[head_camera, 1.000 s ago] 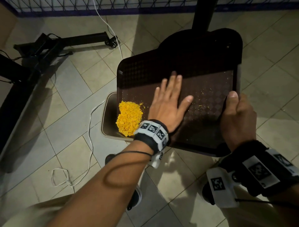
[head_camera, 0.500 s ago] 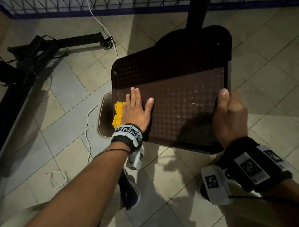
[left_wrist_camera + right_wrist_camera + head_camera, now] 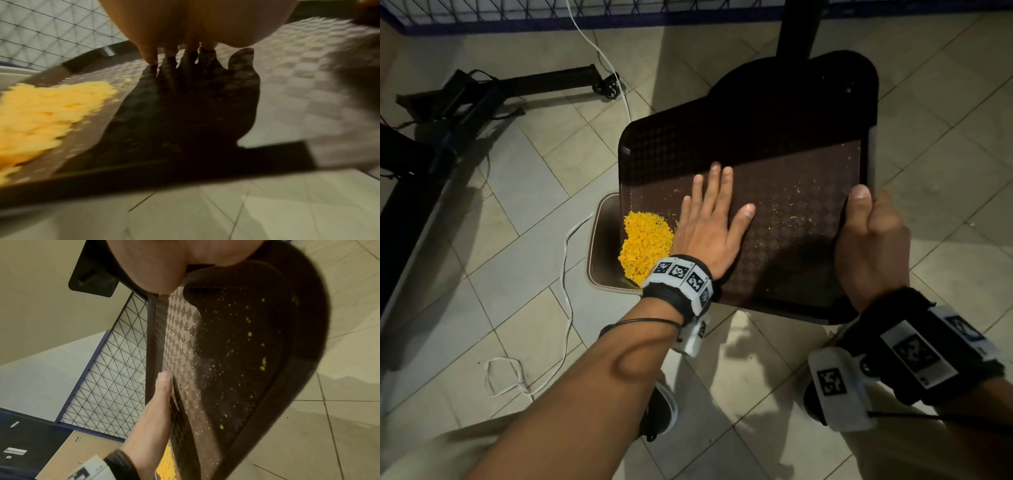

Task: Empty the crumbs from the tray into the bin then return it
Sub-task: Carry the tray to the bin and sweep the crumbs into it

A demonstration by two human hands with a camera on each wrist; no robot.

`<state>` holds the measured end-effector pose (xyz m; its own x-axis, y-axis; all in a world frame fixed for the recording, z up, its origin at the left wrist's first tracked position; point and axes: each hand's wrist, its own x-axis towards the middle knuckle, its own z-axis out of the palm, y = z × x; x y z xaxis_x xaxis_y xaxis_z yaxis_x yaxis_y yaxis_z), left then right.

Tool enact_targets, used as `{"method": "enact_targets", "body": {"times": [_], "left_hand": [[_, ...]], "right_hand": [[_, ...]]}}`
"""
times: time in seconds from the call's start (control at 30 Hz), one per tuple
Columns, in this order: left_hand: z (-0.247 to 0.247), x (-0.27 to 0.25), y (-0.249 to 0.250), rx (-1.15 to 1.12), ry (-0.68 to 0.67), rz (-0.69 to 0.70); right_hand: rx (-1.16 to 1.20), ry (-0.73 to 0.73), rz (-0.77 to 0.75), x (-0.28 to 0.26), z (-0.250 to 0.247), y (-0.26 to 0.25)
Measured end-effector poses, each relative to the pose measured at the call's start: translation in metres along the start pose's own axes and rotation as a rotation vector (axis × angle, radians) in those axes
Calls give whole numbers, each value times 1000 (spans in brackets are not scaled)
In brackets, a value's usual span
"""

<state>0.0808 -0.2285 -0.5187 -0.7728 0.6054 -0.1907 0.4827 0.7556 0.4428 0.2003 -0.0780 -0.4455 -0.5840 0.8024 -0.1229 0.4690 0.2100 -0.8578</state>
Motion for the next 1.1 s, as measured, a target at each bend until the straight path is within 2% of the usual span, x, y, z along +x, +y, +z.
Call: {"method": "enact_targets", "body": {"times": [0.1, 0.23, 0.33, 0.4, 0.47, 0.6, 0.7, 0.77, 0.9, 0.97, 1.03, 1.1], "left_hand": [[0, -7, -42, 24, -33, -125], [-5, -21, -101, 121, -160, -326], [-11, -25, -103, 120, -156, -361], [-12, -22, -73, 104, -70, -255], [-12, -21, -22, 56, 10, -70], [8, -37, 81, 58, 59, 301], [22, -46, 94, 183, 24, 358], [24, -43, 68, 115, -15, 301], [27, -43, -19, 61, -69, -76], [19, -44, -47, 52, -73, -178], [10, -41, -47, 47, -35, -184], [3, -40, -17, 23, 28, -101]], "right_hand": [[16, 8, -13, 0, 0, 0], [-10, 23, -53, 0, 0, 1], [-14, 7, -49, 0, 2, 0], [-2, -11, -29, -1, 4, -1], [9, -19, -22, -2, 6, -3], [36, -11, -29, -5, 7, -8], [46, -9, -8, -4, 5, -8], [32, 1, 8, -1, 2, -5], [44, 9, 46, 4, -5, -1], [36, 16, 41, 4, -6, -1], [19, 17, 26, 3, -4, 0], [15, 9, 12, 2, -1, -1]]}}
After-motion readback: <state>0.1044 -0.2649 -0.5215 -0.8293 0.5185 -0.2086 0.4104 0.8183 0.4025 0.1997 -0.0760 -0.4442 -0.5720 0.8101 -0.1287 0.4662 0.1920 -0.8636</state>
